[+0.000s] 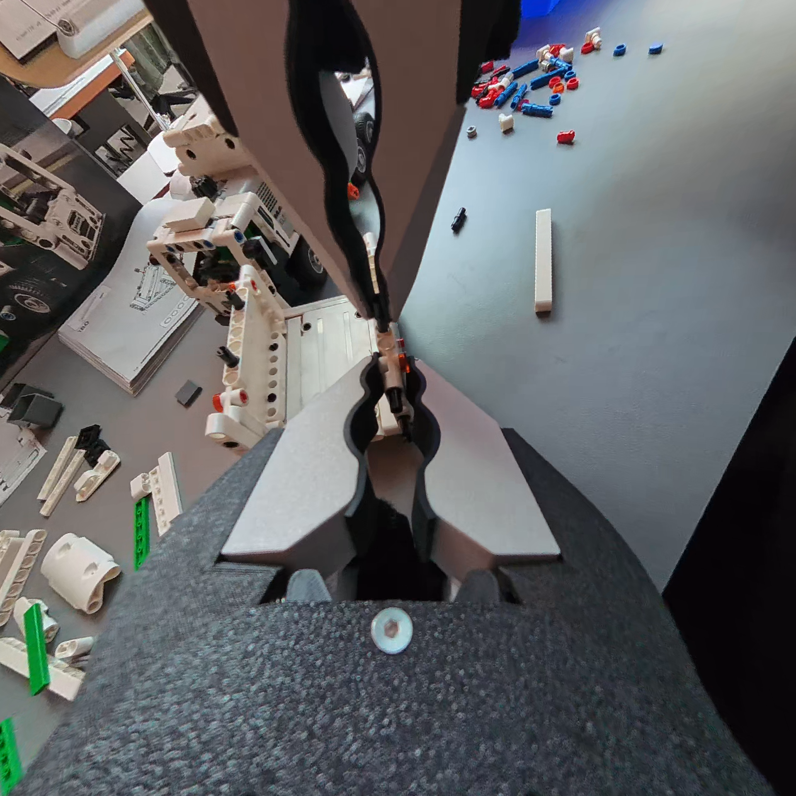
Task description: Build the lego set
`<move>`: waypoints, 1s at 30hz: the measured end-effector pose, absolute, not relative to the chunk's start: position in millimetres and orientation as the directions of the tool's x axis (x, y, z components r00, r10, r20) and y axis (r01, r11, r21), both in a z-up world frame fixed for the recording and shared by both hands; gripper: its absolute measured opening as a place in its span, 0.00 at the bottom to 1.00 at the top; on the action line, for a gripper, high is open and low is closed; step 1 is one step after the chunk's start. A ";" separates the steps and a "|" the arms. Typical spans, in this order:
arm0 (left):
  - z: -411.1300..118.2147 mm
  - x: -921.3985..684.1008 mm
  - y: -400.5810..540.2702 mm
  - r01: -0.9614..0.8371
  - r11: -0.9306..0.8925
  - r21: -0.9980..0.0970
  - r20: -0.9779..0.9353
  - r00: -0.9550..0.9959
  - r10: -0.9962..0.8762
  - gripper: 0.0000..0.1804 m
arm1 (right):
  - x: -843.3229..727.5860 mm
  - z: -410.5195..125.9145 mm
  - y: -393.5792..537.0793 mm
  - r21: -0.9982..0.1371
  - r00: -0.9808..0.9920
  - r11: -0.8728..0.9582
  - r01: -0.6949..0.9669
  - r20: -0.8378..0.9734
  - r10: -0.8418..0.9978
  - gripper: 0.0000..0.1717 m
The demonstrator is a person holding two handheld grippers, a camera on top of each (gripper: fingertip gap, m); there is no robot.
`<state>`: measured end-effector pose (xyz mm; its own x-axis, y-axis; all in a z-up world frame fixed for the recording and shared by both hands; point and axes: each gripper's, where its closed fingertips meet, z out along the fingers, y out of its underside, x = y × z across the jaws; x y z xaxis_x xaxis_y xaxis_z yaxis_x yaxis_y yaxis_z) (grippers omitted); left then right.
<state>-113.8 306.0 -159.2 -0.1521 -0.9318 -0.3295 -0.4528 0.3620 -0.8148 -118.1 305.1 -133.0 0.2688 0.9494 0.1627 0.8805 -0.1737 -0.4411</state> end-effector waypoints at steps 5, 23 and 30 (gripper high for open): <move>-158.3 -114.2 305.3 -0.446 0.369 -0.815 -0.337 -0.153 -0.929 0.04 | -117.1 -133.6 303.9 -0.415 0.265 -0.173 0.893 0.173 0.949 0.02; -163.0 -113.2 306.9 -0.466 0.432 -0.772 -0.422 -0.133 -0.897 0.05 | -116.4 -140.7 305.1 -0.285 0.190 -0.113 0.952 0.257 0.948 0.02; -158.8 -113.5 306.0 -0.441 0.422 -0.792 -0.409 -0.131 -0.903 0.05 | -116.8 -135.2 303.7 -0.403 0.278 -0.177 0.898 0.208 0.938 0.03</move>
<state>-113.5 306.0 -158.8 -0.1309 -0.9033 -0.4086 -0.4414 0.4221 -0.7918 -116.8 303.7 -135.2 0.2781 0.9378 0.2078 0.8978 -0.1769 -0.4032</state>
